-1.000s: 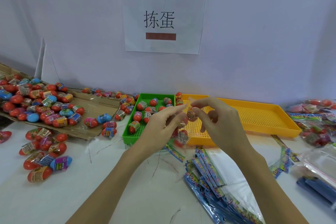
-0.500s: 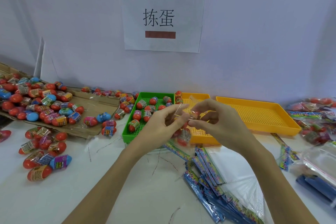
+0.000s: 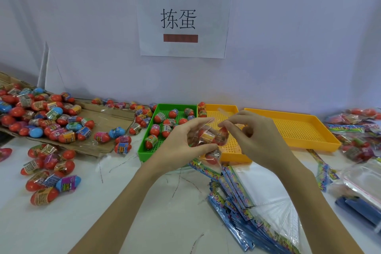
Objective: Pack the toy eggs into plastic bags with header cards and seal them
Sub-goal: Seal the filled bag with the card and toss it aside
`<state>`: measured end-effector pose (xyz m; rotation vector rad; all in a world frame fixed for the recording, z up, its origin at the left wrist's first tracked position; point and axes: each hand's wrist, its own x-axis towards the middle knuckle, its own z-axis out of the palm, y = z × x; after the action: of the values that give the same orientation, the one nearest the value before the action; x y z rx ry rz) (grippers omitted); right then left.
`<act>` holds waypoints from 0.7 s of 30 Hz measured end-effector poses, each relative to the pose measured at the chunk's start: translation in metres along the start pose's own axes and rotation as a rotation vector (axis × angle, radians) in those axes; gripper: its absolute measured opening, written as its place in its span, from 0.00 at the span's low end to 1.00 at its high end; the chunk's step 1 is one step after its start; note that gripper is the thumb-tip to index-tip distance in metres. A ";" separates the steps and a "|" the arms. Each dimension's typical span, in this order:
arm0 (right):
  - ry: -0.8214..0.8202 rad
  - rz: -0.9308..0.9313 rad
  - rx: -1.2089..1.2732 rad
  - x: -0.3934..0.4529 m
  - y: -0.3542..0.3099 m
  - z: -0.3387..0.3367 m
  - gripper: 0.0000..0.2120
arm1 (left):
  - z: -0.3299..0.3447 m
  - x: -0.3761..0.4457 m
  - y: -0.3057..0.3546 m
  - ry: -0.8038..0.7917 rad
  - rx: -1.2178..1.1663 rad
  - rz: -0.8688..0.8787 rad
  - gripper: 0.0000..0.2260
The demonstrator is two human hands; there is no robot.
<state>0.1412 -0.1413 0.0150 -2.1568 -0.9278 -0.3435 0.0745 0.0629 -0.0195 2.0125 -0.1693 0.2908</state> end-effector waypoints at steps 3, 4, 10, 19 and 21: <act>-0.030 0.004 0.221 -0.002 -0.003 -0.003 0.11 | 0.000 -0.001 -0.001 0.001 -0.027 -0.012 0.30; -0.054 0.013 0.247 -0.002 -0.003 -0.004 0.12 | 0.000 -0.001 -0.001 -0.001 -0.031 -0.016 0.30; -0.195 0.055 0.219 -0.004 -0.006 -0.002 0.15 | 0.001 -0.001 -0.002 -0.012 -0.047 -0.018 0.32; -0.274 0.049 0.150 -0.004 -0.015 -0.003 0.20 | 0.001 0.000 -0.003 -0.010 -0.024 0.011 0.31; -0.267 0.063 0.168 -0.004 -0.014 -0.002 0.19 | 0.001 0.000 -0.003 0.001 -0.053 0.016 0.30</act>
<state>0.1287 -0.1388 0.0221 -2.1020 -0.9941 0.0550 0.0753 0.0632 -0.0228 1.9590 -0.1910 0.2944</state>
